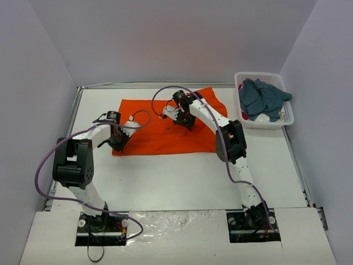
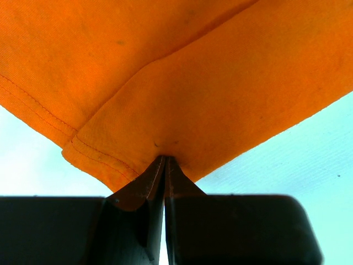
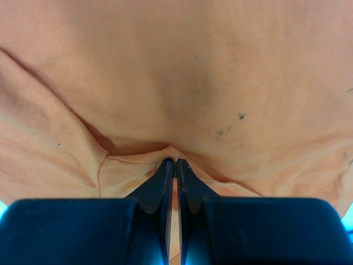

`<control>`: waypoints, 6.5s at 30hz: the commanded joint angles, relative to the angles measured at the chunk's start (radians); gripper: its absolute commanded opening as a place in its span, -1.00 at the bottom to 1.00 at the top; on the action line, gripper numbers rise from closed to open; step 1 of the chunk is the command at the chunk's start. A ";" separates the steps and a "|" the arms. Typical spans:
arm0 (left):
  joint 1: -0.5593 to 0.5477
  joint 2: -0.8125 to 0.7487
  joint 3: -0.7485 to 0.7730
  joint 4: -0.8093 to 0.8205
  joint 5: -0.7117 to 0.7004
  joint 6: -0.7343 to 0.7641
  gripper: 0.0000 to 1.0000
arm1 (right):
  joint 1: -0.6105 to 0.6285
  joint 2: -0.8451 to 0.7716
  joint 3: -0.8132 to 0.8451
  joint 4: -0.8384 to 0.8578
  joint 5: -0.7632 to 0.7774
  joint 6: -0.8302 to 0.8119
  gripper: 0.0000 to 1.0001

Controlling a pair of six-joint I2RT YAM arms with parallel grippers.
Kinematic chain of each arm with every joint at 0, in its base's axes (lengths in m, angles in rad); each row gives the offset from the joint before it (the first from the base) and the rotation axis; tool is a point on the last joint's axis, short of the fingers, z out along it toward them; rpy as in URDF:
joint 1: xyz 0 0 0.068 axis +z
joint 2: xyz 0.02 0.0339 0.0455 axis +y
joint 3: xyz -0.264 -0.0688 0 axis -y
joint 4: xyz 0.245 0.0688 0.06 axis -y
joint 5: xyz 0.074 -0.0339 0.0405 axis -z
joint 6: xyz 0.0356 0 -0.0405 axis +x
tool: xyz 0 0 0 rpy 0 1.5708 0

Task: Fold and stack the t-shirts
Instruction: Fold the flattened tshirt in 1/3 of the way, then grap the side of the flattened tshirt furthest away from the robot with both arms

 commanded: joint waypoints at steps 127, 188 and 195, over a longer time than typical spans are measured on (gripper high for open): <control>0.226 0.098 0.579 -0.075 0.330 -0.332 -0.08 | -0.318 -0.237 -0.003 0.023 0.001 0.437 -0.35; 0.132 0.769 1.147 -0.176 0.212 -0.385 -0.55 | -0.358 -0.237 -0.275 0.035 -0.072 0.328 -0.35; 0.122 0.775 1.137 -0.181 0.296 -0.393 -0.44 | -0.358 -0.252 -0.270 0.033 -0.049 0.326 -0.34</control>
